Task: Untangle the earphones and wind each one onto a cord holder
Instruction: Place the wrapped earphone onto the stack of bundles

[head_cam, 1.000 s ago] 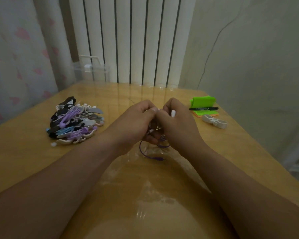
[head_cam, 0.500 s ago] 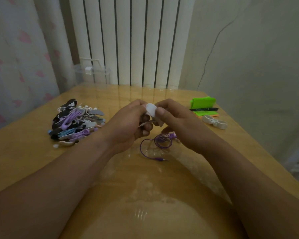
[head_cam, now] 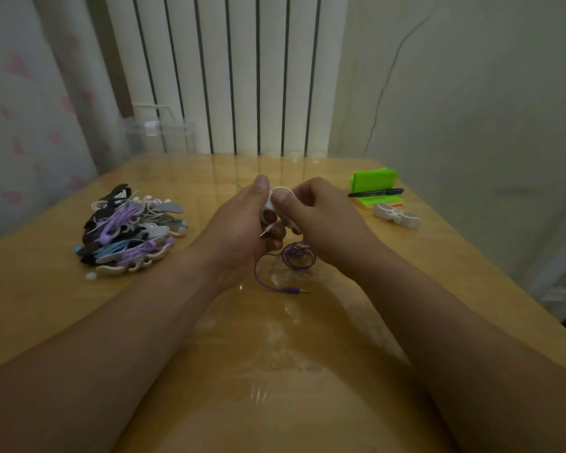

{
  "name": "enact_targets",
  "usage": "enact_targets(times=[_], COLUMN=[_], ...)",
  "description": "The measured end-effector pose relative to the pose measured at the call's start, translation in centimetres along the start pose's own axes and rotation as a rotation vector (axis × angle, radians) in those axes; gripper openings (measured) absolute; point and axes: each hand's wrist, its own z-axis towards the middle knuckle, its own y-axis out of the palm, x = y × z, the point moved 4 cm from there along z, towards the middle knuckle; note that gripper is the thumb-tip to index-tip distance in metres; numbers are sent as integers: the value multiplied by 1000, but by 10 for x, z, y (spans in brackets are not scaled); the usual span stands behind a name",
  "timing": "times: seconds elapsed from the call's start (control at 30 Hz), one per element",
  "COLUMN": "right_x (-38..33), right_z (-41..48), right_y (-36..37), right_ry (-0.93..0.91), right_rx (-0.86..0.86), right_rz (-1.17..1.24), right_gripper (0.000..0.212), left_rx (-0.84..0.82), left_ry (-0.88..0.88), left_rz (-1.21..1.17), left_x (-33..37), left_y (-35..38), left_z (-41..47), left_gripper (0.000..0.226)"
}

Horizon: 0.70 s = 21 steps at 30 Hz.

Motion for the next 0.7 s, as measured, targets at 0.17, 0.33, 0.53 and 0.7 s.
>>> enact_targets(times=[0.17,0.33,0.53,0.7], right_x=[-10,-2,4,7], right_z=[0,4,10,10], right_y=[10,7,1,-10], right_ry=[-155,-71,-79,-98], right_rx=[147,54,135,149], right_rz=[-160,102,113,73], right_gripper=[23,16,9,10], left_rx=[86,151,125,40], left_ry=[1,-3,21,26], left_rz=[-156,-206,-119,-85], left_x=[0,-6,-5,-5], left_y=[2,-4,-13,-10], left_z=[3,7,8,9], left_gripper=[56,43,31,27])
